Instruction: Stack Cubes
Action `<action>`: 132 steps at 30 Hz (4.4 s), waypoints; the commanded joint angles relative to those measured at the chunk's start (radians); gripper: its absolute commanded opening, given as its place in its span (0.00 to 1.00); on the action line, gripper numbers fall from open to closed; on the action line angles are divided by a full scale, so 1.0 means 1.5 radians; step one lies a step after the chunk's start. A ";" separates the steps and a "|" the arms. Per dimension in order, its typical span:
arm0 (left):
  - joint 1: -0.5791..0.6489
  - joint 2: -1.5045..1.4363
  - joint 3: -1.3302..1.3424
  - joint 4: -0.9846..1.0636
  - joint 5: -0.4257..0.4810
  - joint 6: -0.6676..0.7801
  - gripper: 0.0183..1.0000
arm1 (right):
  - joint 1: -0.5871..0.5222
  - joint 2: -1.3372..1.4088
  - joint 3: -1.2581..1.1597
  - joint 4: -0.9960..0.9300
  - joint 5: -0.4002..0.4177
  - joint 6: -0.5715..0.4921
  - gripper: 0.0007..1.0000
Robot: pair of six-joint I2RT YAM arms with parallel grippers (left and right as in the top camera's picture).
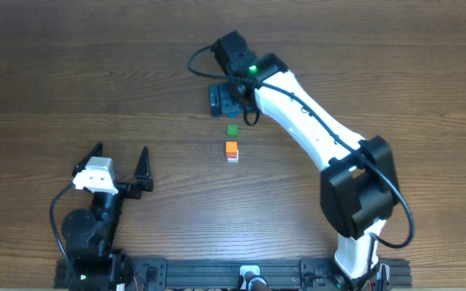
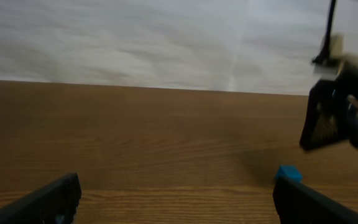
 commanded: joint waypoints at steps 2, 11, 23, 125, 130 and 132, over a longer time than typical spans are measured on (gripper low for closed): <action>0.004 -0.004 -0.004 0.000 -0.003 -0.009 1.00 | 0.021 0.047 0.018 -0.029 -0.017 0.041 0.99; 0.004 -0.004 -0.004 0.000 -0.003 -0.009 1.00 | 0.034 0.100 0.016 -0.024 -0.036 0.073 0.99; 0.004 -0.004 -0.004 0.000 -0.003 -0.009 1.00 | 0.026 0.142 0.016 -0.003 -0.035 0.076 0.94; 0.004 -0.004 -0.004 0.000 -0.003 -0.009 1.00 | 0.105 -0.082 -0.112 -0.063 -0.001 0.175 0.01; 0.004 -0.004 -0.004 0.000 -0.003 -0.009 1.00 | 0.105 -0.076 -0.112 -0.050 -0.001 0.175 0.01; 0.004 -0.004 -0.004 0.000 -0.003 -0.009 1.00 | 0.104 -0.071 -0.112 -0.048 -0.001 0.175 0.01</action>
